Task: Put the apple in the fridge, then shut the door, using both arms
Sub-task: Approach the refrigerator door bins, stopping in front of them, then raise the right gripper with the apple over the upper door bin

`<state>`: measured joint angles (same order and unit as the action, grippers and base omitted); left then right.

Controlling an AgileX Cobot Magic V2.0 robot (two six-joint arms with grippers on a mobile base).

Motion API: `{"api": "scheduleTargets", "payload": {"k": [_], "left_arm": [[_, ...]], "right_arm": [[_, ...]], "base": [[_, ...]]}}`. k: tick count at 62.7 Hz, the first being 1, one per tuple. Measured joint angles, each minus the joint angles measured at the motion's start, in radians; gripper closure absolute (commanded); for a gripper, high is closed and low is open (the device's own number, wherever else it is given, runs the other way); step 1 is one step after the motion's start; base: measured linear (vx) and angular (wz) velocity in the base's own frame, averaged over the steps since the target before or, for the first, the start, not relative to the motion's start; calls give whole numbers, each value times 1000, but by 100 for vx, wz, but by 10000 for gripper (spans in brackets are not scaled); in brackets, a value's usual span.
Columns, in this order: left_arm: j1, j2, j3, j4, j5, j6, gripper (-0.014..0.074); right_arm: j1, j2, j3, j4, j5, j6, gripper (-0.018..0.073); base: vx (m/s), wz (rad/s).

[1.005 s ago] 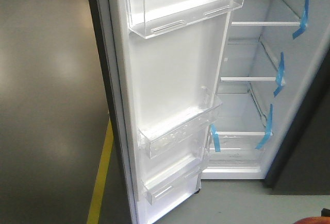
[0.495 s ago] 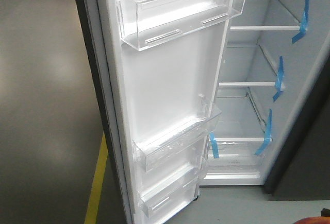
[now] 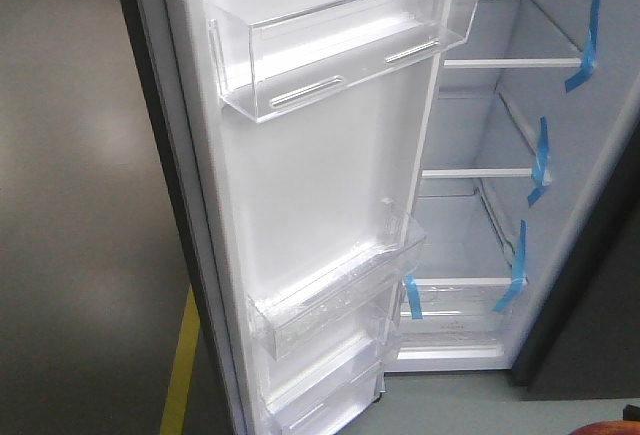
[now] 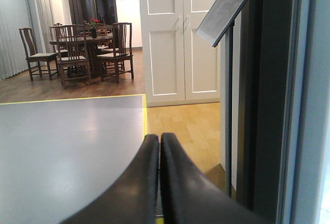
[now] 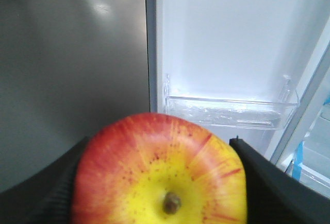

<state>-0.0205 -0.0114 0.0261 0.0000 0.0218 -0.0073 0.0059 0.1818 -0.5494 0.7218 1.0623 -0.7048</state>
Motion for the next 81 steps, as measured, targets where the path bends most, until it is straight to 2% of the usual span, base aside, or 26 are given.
{"api": "scheduleTargets", "payload": {"k": [81], "left_arm": [[0,0,0,0,0,0,603]], "right_arm": [[0,0,0,0,0,0,193]], "base": [[2,-1]]}}
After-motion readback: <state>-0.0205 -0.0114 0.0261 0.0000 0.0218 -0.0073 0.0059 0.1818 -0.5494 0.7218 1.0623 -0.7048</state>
